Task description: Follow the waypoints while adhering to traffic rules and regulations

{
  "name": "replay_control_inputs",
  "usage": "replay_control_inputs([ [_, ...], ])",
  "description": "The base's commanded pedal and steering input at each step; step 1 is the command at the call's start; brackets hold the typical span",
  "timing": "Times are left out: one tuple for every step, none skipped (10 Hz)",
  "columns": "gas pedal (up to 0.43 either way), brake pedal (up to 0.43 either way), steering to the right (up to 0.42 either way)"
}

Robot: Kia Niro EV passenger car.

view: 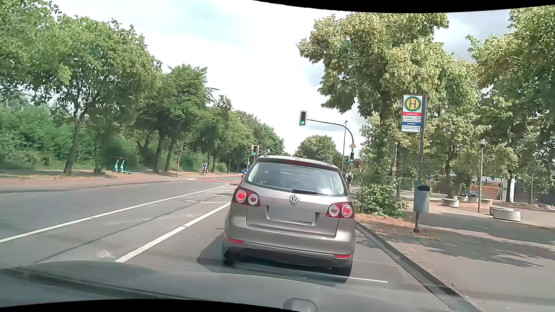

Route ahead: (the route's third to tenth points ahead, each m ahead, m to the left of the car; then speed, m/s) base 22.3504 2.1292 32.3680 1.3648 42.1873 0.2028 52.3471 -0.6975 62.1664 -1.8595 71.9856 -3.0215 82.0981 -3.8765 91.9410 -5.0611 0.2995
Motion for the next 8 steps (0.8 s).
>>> replay_control_inputs([
  [0.0,0.171,-0.007],
  [0.0,0.171,-0.007],
  [0.0,0.177,-0.007],
  [0.0,0.177,-0.007],
  [0.0,0.177,-0.007],
  [0.0,0.177,-0.007],
  [0.0,0.177,-0.007],
  [0.0,0.152,-0.007],
])
